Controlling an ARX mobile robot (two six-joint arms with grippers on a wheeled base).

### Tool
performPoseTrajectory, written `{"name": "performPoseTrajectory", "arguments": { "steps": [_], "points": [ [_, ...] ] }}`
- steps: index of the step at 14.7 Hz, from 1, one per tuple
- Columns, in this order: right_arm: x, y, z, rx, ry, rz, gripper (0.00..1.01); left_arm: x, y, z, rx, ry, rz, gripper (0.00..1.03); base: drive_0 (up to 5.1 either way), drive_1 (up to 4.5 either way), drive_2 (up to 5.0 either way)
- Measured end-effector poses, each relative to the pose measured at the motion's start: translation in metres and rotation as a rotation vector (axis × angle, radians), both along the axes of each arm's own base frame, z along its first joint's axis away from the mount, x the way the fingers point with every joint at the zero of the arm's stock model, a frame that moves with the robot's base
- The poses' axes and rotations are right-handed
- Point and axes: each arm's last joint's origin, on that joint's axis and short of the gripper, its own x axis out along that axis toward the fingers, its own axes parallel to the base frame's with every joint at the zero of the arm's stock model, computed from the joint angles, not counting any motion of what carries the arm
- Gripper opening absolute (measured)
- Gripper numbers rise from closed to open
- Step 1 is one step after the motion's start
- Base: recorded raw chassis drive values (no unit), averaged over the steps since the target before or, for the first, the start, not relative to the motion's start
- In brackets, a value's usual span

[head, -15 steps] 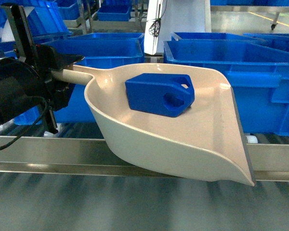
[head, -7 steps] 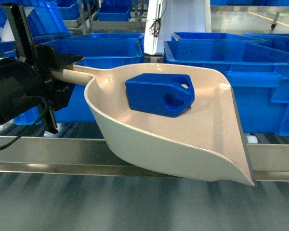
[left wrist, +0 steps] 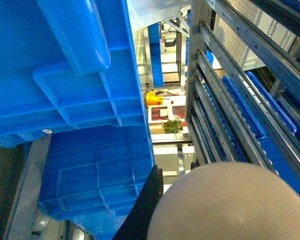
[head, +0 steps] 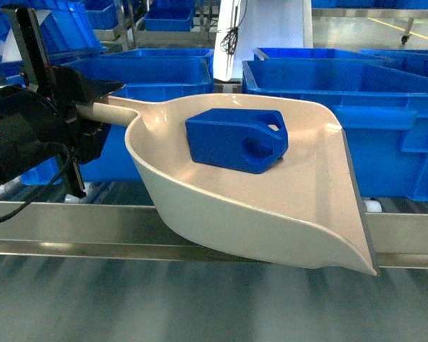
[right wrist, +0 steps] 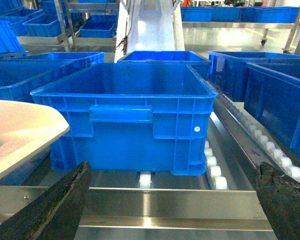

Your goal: Place part in tray to right shelf

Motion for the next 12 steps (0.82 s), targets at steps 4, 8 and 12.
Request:
{"name": "performPoseTrajectory", "arguments": {
  "steps": [4,8,12],
  "points": [
    [0.0,0.0,0.0,0.0,0.0,0.0,0.98,0.0,0.0,0.0,0.0,0.0,0.0,0.13,0.0,0.0,0.0],
    [0.0,0.0,0.0,0.0,0.0,0.0,0.98,0.0,0.0,0.0,0.0,0.0,0.0,0.13,0.0,0.0,0.0],
    [0.0,0.0,0.0,0.0,0.0,0.0,0.98,0.0,0.0,0.0,0.0,0.0,0.0,0.13,0.0,0.0,0.0]
  ]
}}
